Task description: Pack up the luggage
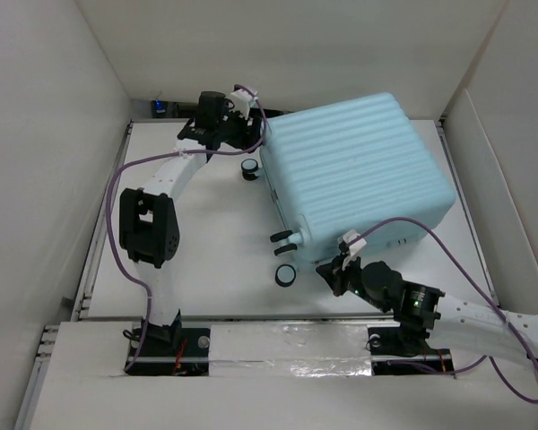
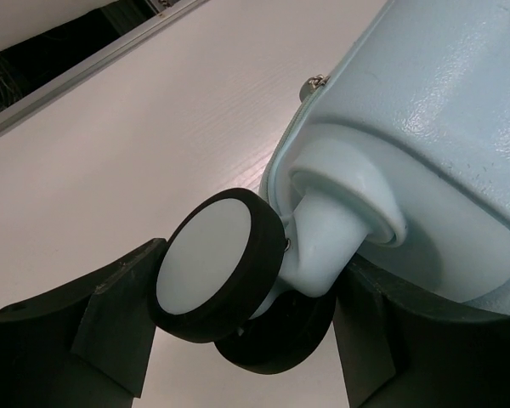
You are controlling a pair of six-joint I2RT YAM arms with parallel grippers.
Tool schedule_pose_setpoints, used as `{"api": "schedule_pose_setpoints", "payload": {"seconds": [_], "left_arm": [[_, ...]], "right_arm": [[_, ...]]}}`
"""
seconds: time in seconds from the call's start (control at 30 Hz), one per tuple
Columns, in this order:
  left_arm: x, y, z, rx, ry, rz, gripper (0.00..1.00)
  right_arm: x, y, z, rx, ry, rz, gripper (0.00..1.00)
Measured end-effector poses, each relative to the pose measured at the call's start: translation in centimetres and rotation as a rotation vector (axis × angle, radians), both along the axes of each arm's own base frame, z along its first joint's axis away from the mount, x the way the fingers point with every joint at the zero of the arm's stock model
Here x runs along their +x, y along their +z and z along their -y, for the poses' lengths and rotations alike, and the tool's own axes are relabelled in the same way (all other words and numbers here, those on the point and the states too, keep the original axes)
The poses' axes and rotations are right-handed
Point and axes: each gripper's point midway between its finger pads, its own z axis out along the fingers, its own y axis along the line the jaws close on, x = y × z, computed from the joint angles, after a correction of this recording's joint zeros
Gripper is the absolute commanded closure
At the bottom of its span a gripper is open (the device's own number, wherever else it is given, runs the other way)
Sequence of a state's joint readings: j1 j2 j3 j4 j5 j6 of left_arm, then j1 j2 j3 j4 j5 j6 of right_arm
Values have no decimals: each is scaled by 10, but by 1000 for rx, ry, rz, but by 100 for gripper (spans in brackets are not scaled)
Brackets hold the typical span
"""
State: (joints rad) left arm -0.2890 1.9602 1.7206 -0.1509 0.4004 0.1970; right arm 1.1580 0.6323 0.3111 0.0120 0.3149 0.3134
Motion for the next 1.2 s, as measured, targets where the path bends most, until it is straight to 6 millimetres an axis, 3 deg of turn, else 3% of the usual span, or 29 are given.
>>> {"api": "schedule_pose_setpoints", "payload": {"seconds": [0.07, 0.1, 0.13, 0.3, 0.47, 0.6, 0.73, 0.83, 0.9, 0.93, 0.97, 1.0, 1.07, 1.13, 1.2], "left_arm": [[1, 0, 1, 7, -12, -13, 84], [2, -1, 2, 8, -16, -16, 97], [3, -1, 2, 8, -17, -18, 100], [6, -2, -3, 3, 23, 15, 100], [-7, -3, -12, -129, 158, 110, 100], [-40, 2, -38, -315, 341, 175, 100], [-79, 15, -79, -440, 566, 239, 100], [-117, -3, -103, -506, 696, 190, 100], [-143, -25, -115, -513, 752, 141, 100], [-154, -34, -121, -517, 779, 121, 97], [-164, -41, -126, -516, 805, 102, 87], [-172, -44, -131, -511, 832, 90, 56], [-182, -36, -139, -529, 869, 96, 33], [-188, -17, -142, -588, 881, 125, 28], [-189, 7, -139, -649, 861, 152, 48]], "right_arm": [[0, 1, 0, 3, 0, 1, 100], [0, 1, 0, 4, 0, 1, 100], [0, 1, 0, 5, -1, 1, 100], [2, 5, 3, 17, -11, 7, 100], [11, 12, 14, 48, -18, -8, 100], [21, 22, 20, 84, 3, -39, 100], [42, 32, 32, 112, -13, -74, 100], [63, 36, 41, 128, -53, -82, 100], [72, 37, 45, 125, -58, -91, 100], [75, 37, 45, 124, -54, -94, 100], [76, 37, 45, 122, -48, -94, 100], [75, 37, 44, 122, -40, -93, 100], [71, 38, 40, 120, -18, -83, 100], [65, 39, 38, 126, -1, -67, 100], [59, 39, 37, 132, 10, -55, 100]]}}
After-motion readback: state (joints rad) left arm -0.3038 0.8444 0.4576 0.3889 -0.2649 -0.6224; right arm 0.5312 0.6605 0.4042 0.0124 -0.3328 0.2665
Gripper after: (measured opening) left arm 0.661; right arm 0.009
